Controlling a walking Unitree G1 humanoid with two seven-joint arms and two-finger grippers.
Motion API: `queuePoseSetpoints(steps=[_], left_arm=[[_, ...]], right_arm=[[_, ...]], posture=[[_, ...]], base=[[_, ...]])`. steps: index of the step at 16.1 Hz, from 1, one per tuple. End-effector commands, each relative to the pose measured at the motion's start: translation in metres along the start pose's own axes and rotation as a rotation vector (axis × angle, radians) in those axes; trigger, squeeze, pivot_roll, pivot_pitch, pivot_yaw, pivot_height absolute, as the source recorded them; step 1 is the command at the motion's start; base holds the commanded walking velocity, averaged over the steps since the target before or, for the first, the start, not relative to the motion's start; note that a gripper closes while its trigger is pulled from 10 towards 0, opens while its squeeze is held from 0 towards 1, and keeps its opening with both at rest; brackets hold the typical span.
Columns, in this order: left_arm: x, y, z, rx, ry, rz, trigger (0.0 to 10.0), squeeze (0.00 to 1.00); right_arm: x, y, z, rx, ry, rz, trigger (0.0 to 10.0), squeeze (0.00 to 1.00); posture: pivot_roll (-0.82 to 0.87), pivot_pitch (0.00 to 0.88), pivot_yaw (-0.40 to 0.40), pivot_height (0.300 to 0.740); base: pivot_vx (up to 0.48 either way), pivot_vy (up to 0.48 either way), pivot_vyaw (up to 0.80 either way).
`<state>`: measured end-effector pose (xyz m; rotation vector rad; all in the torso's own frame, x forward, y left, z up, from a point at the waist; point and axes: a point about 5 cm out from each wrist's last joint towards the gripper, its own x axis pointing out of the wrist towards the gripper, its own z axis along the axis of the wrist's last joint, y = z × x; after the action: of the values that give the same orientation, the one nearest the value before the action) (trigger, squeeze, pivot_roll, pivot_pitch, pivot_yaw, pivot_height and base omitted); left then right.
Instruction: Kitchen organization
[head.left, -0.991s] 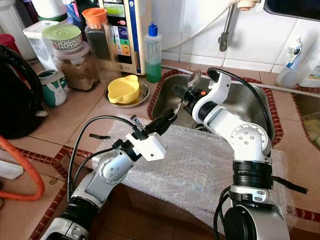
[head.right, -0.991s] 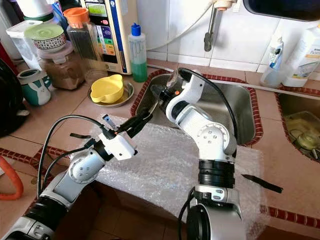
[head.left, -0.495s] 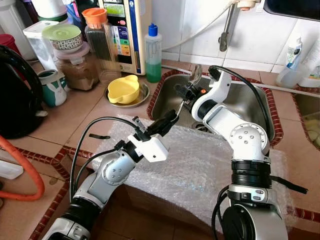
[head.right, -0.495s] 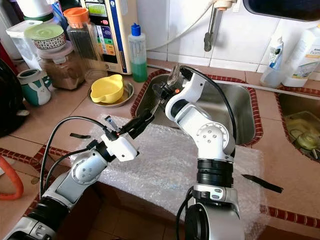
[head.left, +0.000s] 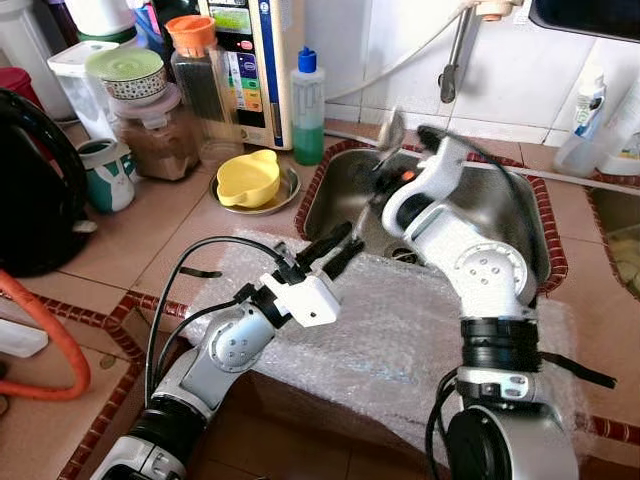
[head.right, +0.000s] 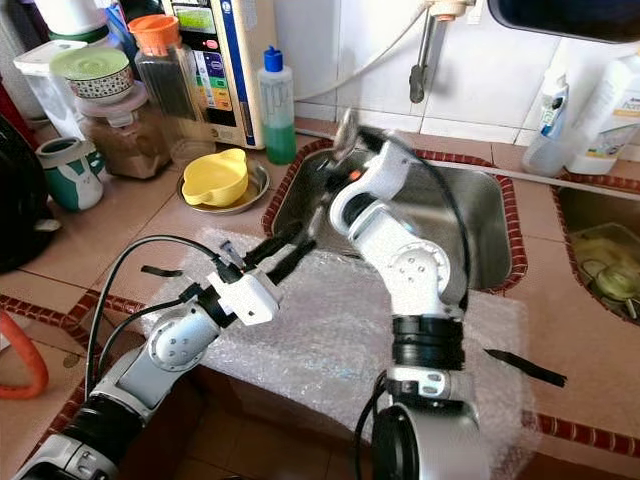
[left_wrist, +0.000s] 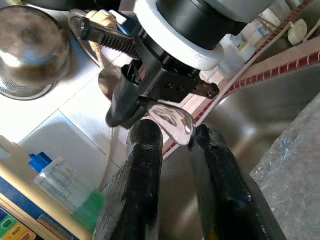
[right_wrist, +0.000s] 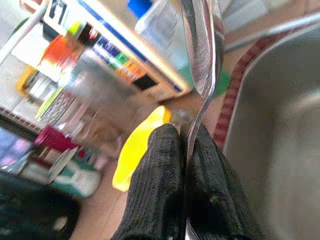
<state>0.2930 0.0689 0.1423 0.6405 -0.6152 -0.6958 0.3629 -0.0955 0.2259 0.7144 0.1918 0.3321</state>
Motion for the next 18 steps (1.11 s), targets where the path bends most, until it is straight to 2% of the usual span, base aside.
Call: queuePoseSetpoints(steps=[1, 3, 6, 7, 8, 11, 13, 15, 18], left_arm=[[0.000, 0.013, 0.009, -0.016, -0.058, 0.061, 10.0, 1.00], [-0.005, 0.011, 0.008, -0.045, -0.052, 0.053, 10.0, 1.00], [-0.013, 0.016, 0.003, -0.090, -0.004, 0.099, 10.0, 1.00], [-0.016, 0.017, 0.001, -0.114, 0.017, 0.120, 10.0, 1.00], [-0.021, 0.017, -0.002, -0.141, 0.042, 0.136, 10.0, 1.00], [-0.027, 0.017, -0.004, -0.196, 0.081, 0.173, 10.0, 1.00], [-0.030, 0.019, -0.009, -0.259, 0.126, 0.226, 10.0, 1.00], [-0.031, 0.017, -0.011, -0.302, 0.148, 0.228, 10.0, 1.00], [-0.029, 0.019, -0.015, -0.312, 0.171, 0.222, 10.0, 1.00]], right_arm=[[-0.003, -0.024, 0.012, -0.070, -0.050, -0.115, 0.0, 0.00], [0.000, -0.029, 0.014, -0.149, -0.065, -0.126, 0.0, 0.00], [0.004, -0.043, 0.020, -0.355, -0.092, -0.152, 0.0, 0.00], [0.004, -0.049, 0.019, -0.465, -0.083, -0.171, 0.0, 0.00], [0.006, -0.059, 0.017, -0.631, -0.074, -0.198, 0.0, 0.00], [0.005, -0.080, 0.012, -0.898, -0.065, -0.218, 0.0, 0.00], [0.003, -0.092, 0.002, -1.118, -0.040, -0.203, 0.0, 0.00], [0.001, -0.104, -0.009, -1.224, 0.009, -0.208, 0.0, 0.00], [-0.004, -0.121, -0.018, -1.279, 0.059, -0.238, 0.0, 0.00]], posture=[[-0.07, 0.017, 0.031, 0.740], [-0.06, 0.020, 0.034, 0.740], [-0.05, 0.021, 0.034, 0.740], [-0.04, 0.021, 0.034, 0.740], [-0.03, 0.018, 0.031, 0.740], [-0.01, 0.012, 0.026, 0.740], [0.01, 0.000, 0.028, 0.740], [0.02, 0.000, 0.032, 0.740], [0.02, 0.000, 0.045, 0.740]], base=[[0.000, 0.000, 0.00], [0.000, 0.000, 0.00], [0.000, 0.000, 0.00], [0.000, 0.000, 0.00], [0.000, 0.000, 0.00], [0.000, 0.000, 0.00], [0.000, 0.000, 0.00], [0.000, 0.000, 0.00], [0.000, 0.000, 0.00]])
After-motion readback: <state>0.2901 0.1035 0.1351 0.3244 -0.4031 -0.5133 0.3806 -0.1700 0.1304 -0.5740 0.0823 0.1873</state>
